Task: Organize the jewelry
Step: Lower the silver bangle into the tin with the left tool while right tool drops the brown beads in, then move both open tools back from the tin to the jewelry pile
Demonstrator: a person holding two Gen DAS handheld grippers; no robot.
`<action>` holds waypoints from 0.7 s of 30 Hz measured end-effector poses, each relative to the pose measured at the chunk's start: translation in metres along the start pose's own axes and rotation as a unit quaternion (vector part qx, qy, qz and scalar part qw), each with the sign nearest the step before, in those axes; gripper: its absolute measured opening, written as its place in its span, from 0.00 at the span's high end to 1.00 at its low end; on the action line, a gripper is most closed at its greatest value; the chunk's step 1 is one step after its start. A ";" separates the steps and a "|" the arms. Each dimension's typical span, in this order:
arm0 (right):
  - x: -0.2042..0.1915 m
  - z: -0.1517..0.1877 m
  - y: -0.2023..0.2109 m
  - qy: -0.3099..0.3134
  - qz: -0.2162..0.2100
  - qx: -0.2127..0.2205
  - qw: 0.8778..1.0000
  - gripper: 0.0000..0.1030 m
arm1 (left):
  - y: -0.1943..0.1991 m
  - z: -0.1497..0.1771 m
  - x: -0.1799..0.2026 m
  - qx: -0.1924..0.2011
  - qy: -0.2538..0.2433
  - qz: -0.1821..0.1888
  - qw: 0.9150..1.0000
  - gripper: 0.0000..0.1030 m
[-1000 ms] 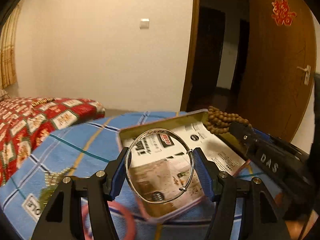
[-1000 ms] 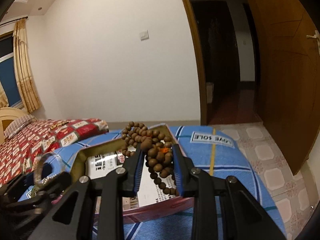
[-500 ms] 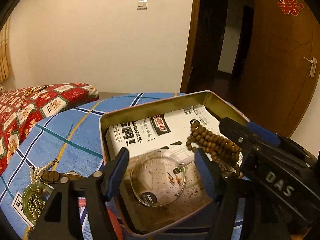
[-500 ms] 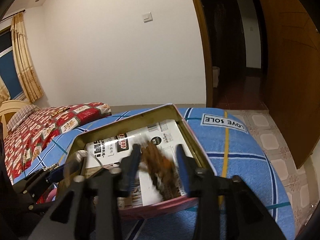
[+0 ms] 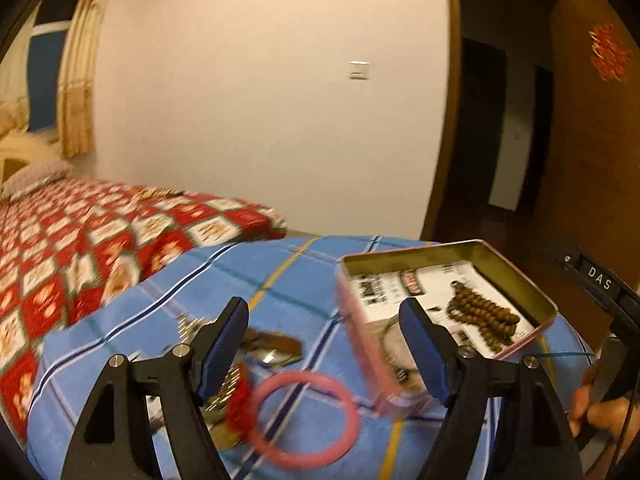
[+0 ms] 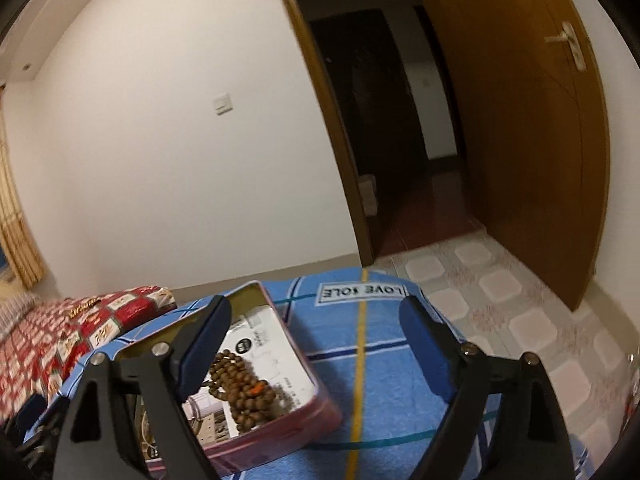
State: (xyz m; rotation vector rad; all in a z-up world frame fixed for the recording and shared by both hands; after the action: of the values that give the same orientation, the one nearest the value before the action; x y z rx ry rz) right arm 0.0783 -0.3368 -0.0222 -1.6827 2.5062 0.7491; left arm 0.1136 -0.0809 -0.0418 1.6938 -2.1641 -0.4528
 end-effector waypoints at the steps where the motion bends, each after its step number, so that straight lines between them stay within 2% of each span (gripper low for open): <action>1: 0.001 0.001 -0.001 -0.002 0.002 -0.002 1.000 0.14 | 0.000 0.002 -0.004 -0.004 0.003 -0.003 1.000 0.24; 4: -0.002 0.003 0.000 0.005 0.001 -0.006 1.000 0.14 | 0.002 0.012 -0.007 -0.019 -0.002 -0.012 1.000 0.24; 7: -0.009 0.007 0.004 0.026 -0.004 -0.007 1.000 0.14 | 0.010 0.015 -0.004 -0.010 -0.016 -0.020 1.000 0.24; 12: -0.023 0.010 0.016 0.060 -0.001 0.013 0.998 0.14 | 0.016 0.020 -0.001 -0.013 -0.036 -0.030 0.999 0.24; 21: -0.044 0.027 0.041 0.106 -0.009 0.013 0.994 0.14 | 0.023 0.026 -0.011 -0.026 -0.025 -0.032 0.999 0.24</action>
State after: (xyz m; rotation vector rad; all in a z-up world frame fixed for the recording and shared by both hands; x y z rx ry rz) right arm 0.0541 -0.2759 -0.0186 -1.8627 2.6186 0.5598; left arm 0.0843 -0.0643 -0.0551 1.7462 -2.1184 -0.5702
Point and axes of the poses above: each gripper's, at about its wrist camera, not at the fingertips, and y roughly against the way its jaws point, x to its right, z to its underside, the point moved 9 cm from there along -y, roughly the way its jaws point
